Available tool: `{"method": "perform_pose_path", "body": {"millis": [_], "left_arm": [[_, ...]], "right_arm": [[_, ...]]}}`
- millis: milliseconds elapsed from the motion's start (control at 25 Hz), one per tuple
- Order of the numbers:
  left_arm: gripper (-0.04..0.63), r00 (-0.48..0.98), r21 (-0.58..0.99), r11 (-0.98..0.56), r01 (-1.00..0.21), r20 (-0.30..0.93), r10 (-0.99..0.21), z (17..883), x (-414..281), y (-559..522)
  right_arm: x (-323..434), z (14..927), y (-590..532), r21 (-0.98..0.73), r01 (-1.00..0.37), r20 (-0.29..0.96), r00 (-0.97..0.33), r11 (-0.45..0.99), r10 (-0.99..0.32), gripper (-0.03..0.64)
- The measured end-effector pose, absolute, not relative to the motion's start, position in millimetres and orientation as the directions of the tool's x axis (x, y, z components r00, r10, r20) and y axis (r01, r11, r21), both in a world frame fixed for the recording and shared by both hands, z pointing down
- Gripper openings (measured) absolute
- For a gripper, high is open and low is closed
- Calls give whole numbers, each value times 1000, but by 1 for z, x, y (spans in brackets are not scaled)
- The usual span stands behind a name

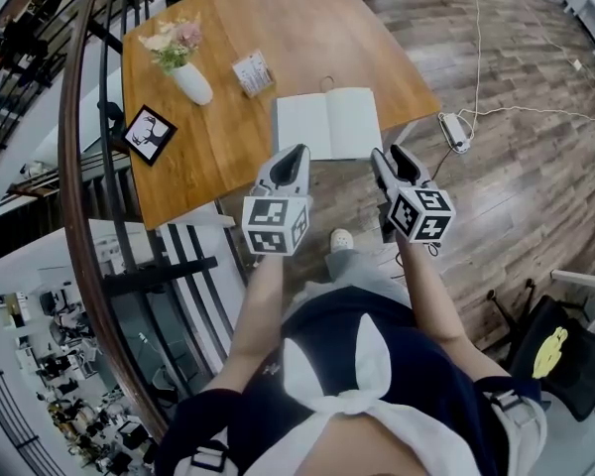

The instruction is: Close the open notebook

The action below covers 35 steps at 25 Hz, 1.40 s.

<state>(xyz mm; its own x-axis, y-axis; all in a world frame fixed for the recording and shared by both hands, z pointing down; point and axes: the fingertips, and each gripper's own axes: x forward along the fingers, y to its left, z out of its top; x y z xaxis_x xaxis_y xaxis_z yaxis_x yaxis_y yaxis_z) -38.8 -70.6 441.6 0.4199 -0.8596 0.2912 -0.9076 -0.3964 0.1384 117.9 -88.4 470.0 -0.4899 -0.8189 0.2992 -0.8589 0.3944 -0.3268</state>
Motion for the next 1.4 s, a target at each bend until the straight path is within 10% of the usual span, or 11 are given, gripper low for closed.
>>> {"method": "perform_pose_path", "body": {"millis": [1400], "left_arm": [[26,392,237,-319,-918,409,-824,514,-21,-122]], "right_arm": [[142,600,-157,-447,-826,515,-552,345,-655,212]]}}
